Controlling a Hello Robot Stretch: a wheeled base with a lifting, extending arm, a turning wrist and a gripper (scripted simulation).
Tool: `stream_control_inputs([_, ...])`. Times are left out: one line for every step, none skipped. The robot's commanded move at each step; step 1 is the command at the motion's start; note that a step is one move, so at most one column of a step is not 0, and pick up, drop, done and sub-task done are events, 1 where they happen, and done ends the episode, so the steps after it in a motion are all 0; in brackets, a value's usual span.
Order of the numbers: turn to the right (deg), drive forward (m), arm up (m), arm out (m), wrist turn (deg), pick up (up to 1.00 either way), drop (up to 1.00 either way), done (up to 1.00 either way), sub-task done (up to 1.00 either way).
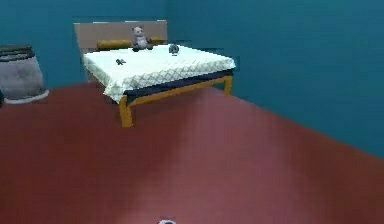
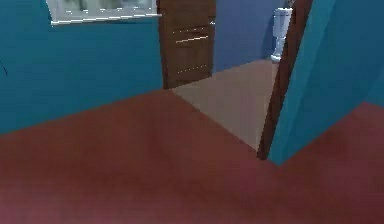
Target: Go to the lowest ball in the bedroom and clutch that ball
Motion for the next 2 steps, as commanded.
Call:
stream_control_inputs([-45.0,0.0,0.0,0.0,0.0,0.0,0.0,0.0,0.0])
stream_control_inputs([-45.0,0.0,0.0,0.0,0.0,0.0,0.0,0.0,0.0])
